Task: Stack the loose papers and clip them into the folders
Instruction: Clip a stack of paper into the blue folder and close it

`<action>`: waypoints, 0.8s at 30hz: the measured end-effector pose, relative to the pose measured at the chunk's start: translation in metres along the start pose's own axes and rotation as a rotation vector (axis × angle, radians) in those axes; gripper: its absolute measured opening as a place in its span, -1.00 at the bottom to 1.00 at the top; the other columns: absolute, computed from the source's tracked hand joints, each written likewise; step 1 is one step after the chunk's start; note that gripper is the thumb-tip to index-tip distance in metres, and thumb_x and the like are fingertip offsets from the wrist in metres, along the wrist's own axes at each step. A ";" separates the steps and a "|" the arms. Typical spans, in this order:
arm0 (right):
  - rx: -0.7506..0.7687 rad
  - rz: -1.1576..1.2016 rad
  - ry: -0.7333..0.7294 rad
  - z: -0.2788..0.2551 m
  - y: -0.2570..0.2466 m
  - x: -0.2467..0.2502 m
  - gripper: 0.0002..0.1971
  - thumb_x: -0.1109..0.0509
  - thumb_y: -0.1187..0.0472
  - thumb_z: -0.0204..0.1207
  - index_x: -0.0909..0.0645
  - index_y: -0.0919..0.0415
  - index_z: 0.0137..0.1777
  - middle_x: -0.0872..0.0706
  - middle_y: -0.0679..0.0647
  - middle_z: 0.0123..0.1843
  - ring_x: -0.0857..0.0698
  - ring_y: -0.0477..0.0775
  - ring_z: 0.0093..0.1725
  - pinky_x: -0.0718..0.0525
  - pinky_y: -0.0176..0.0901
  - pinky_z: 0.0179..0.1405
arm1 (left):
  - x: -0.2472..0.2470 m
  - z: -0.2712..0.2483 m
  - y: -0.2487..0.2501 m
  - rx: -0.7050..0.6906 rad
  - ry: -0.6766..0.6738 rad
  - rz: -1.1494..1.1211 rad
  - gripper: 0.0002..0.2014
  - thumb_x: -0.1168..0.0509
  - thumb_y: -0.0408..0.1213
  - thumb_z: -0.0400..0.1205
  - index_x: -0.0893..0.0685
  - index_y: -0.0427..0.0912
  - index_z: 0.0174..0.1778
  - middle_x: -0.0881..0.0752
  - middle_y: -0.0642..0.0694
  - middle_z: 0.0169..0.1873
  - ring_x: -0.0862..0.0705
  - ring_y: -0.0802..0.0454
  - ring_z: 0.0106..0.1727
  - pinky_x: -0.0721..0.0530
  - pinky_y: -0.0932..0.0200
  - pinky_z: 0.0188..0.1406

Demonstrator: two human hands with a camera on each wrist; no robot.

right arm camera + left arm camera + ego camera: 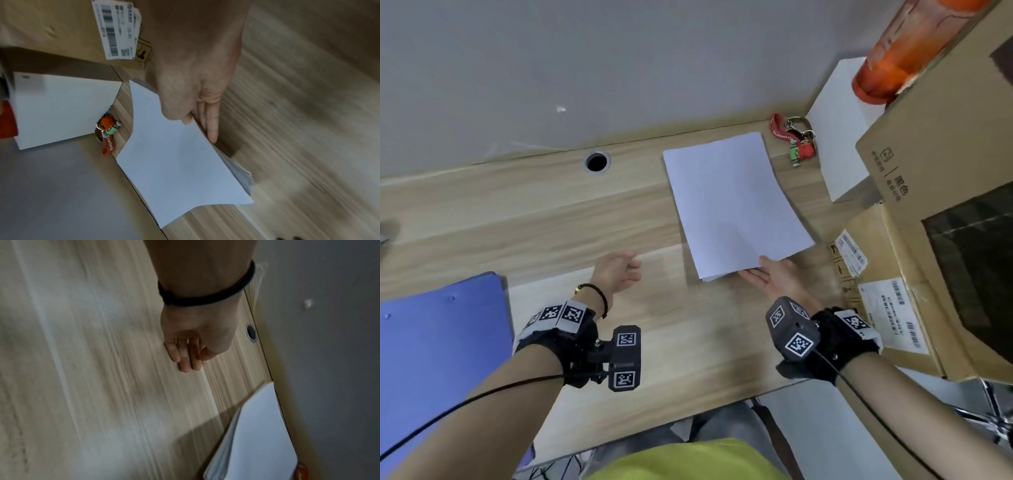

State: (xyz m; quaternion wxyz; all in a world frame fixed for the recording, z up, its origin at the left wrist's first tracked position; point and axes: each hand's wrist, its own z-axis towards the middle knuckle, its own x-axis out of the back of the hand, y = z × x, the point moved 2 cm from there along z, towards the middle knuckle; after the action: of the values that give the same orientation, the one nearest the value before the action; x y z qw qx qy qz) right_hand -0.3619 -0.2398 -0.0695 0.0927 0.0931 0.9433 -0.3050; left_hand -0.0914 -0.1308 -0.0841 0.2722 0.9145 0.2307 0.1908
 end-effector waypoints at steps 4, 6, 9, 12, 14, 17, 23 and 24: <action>-0.009 0.086 0.021 0.007 0.002 -0.017 -0.78 -0.19 0.47 0.62 -0.47 0.47 0.24 -0.71 0.38 0.05 -0.76 0.26 -0.03 -0.81 0.06 -0.10 | 0.026 -0.002 -0.013 0.034 0.016 -0.008 -0.77 -0.11 -0.31 0.72 -0.63 -0.20 0.20 -0.72 -0.08 -0.17 -0.70 -0.02 -0.29 -0.61 0.19 -0.26; -0.027 0.101 0.041 0.011 0.000 -0.023 -0.80 -0.20 0.48 0.62 -0.47 0.46 0.21 -0.71 0.38 0.03 -0.76 0.28 -0.03 -0.82 0.05 -0.17 | 0.035 -0.005 -0.021 0.046 0.015 -0.020 -0.77 -0.15 -0.31 0.71 -0.65 -0.25 0.18 -0.73 -0.12 -0.17 -0.71 -0.05 -0.28 -0.62 0.18 -0.25; -0.054 0.032 0.065 0.019 -0.008 -0.026 -0.92 -0.21 0.48 0.60 -0.50 0.44 0.04 -0.70 0.36 -0.03 -0.75 0.26 -0.06 -0.81 0.03 -0.21 | 0.043 -0.007 -0.031 0.045 0.012 -0.022 -0.76 -0.17 -0.29 0.70 -0.67 -0.25 0.19 -0.77 -0.14 -0.13 -0.75 -0.07 -0.22 -0.66 0.14 -0.13; -0.082 -0.069 0.095 0.026 -0.014 -0.022 -0.93 -0.25 0.39 0.63 -0.49 0.40 0.04 -0.69 0.32 -0.03 -0.74 0.22 -0.10 -0.80 0.01 -0.20 | 0.044 -0.009 -0.035 0.028 0.004 -0.015 -0.76 -0.14 -0.31 0.70 -0.67 -0.22 0.16 -0.76 -0.14 -0.11 -0.76 -0.06 -0.18 -0.66 0.14 -0.04; -0.077 -0.072 0.097 0.031 -0.015 -0.020 -0.82 -0.27 0.32 0.64 -0.45 0.35 0.20 -0.66 0.30 0.05 -0.73 0.23 -0.08 -0.81 0.05 -0.17 | 0.044 -0.009 -0.035 0.017 0.001 -0.008 -0.75 -0.09 -0.36 0.71 -0.67 -0.21 0.14 -0.76 -0.13 -0.11 -0.75 -0.04 -0.20 -0.63 0.18 -0.08; -0.072 -0.042 0.098 0.033 -0.012 -0.020 -0.74 -0.21 0.23 0.68 -0.38 0.30 0.31 -0.62 0.32 0.13 -0.71 0.25 -0.06 -0.78 0.13 -0.05 | 0.044 -0.010 -0.035 0.010 -0.008 0.000 -0.76 -0.08 -0.39 0.71 -0.65 -0.18 0.11 -0.74 -0.12 -0.12 -0.73 -0.03 -0.22 -0.61 0.20 -0.10; -0.178 -0.044 -0.025 0.012 0.007 -0.008 -0.66 -0.13 -0.02 0.71 -0.45 0.29 0.16 -0.65 0.33 0.10 -0.71 0.34 0.05 -0.67 0.19 0.14 | 0.045 -0.016 -0.034 -0.009 -0.052 -0.001 -0.80 -0.12 -0.37 0.70 -0.63 -0.13 0.10 -0.73 -0.10 -0.09 -0.73 -0.02 -0.17 -0.61 0.16 0.00; -0.179 -0.077 -0.028 0.004 0.013 -0.006 -0.71 -0.14 0.03 0.71 -0.46 0.29 0.11 -0.66 0.31 0.11 -0.71 0.34 0.05 -0.67 0.18 0.12 | 0.047 -0.018 -0.035 -0.013 -0.065 -0.002 -0.80 -0.12 -0.36 0.70 -0.62 -0.14 0.14 -0.73 -0.10 -0.09 -0.73 -0.02 -0.15 -0.62 0.13 0.06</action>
State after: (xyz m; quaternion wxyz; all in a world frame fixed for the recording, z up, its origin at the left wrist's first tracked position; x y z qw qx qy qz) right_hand -0.3530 -0.2329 -0.0788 0.1023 0.0440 0.9682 -0.2239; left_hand -0.0728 -0.0729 -0.0798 0.2856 0.9182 0.2216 0.1619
